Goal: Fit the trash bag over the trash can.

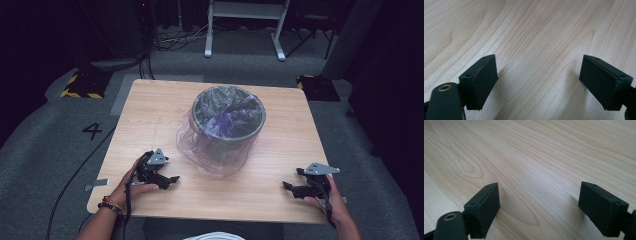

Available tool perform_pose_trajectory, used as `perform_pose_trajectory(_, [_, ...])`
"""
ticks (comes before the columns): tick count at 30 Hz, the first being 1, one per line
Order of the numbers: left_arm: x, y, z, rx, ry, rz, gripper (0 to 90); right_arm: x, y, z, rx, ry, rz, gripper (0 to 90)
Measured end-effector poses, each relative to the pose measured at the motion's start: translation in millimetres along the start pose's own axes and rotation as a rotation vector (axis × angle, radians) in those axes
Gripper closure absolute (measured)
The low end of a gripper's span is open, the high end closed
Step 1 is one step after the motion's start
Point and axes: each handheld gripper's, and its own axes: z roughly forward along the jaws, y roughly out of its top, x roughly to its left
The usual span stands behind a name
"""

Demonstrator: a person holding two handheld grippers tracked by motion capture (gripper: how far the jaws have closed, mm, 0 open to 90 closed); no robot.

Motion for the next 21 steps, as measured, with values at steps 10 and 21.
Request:
perform_pose_trajectory(10, [0.1, 0.0, 0.0, 0.0, -0.001, 0.0, 14.6, -16.3, -10.7, -11.8, 0.002, -0.048, 0.044, 16.6])
perform_pose_trajectory(21, [0.0, 0.0, 0.0, 0.0, 0.0, 0.0, 14.6, -24.0, -15.7, -17.3, 0.0, -0.082, 0.074, 16.6])
